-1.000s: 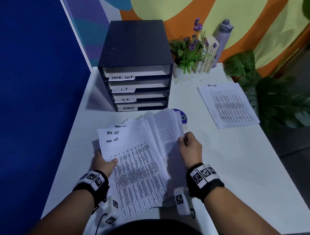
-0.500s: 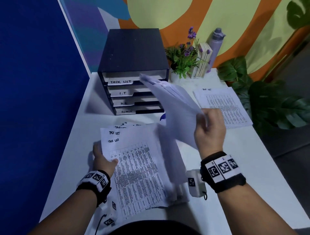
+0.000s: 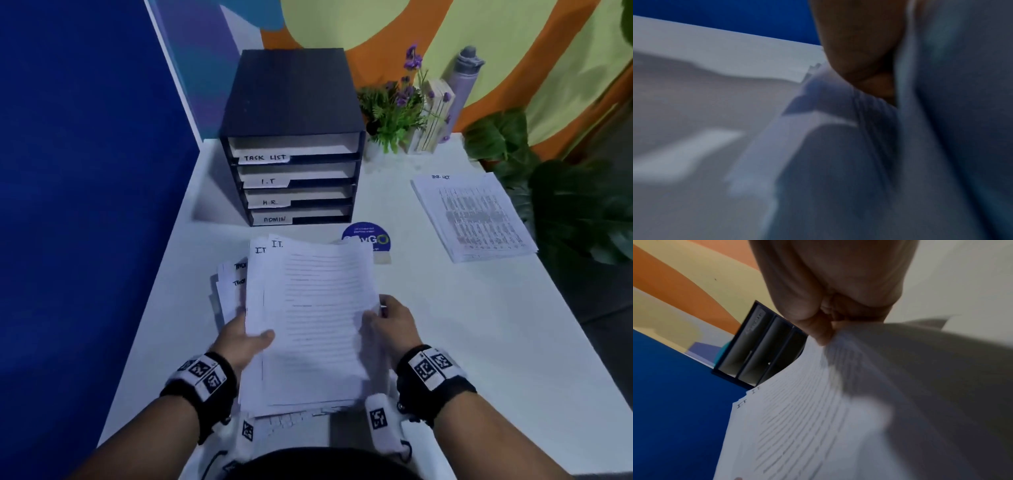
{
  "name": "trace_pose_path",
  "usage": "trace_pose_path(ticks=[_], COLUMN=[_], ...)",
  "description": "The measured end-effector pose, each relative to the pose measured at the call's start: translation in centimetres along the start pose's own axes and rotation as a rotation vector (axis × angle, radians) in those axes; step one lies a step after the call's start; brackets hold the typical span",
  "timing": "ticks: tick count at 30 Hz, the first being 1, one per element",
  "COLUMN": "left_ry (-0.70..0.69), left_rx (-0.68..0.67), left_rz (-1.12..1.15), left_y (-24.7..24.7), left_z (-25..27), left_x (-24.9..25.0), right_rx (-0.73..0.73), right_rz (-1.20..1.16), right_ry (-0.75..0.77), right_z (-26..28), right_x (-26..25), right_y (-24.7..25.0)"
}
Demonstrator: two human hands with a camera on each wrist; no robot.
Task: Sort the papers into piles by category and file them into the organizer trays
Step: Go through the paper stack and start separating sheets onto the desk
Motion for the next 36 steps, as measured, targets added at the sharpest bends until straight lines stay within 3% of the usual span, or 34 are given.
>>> trace_pose_path(ticks=[7, 12, 16, 21, 25, 29, 31, 33, 36], left_ry=[0.003, 0.041, 0.029, -0.029, -0.054, -0.106, -0.158, -0.19, -0.069], left_rx=[0.17, 0.237, 0.313, 0.357, 0.426, 0.471, 0.468, 0.481, 0.442], left_rz=[-0.218, -0.256, -0.216, -0.223, -0.215, -0.217, -0.316, -0.557, -0.801], left_y=[-0.2, 0.3, 0.6, 0.0, -0.5, -0.4, -0.4, -0.6, -1.4], left_z=[-0.3, -0.9, -0.4, -0.3, 0.0, 0.5, 0.6, 0.6, 0.8], left_x=[-2.1, -2.9, -2.0, -1.4, -0.9, -0.4, -0.2, -0.1, 0.2], right_rx=[-0.008, 0.016, 0.032, -0.08, -0.054, 0.0, 0.017, 0.025, 0.008], right_rz=[0.184, 0.125, 0.044, 0.014, 0.045, 0.079, 0.11, 0.126, 0.117], right_ry=[-0.038, -0.044, -0.072, -0.11, -0.075, -0.081, -0.082, -0.079, -0.082], right_z=[-1.0, -1.4, -1.4, -1.2, -2.9, -1.8, -1.9, -2.0, -2.1], right_x=[1.9, 2.9, 3.4, 3.4, 5.4, 3.9, 4.0, 4.2, 4.4], right_y=[-0.3, 0.2, 1.2, 0.9, 0.8, 2.0, 2.3, 2.4, 1.9])
Point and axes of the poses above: each hand's wrist, its own z-axis away from the middle knuckle, its own y-axis out of the back of the hand, x = y × z, the point moved 2 cm from there along -z, towards the middle knuckle, and after that the axes turned 2 degrees about z, right-handed, at the moved point
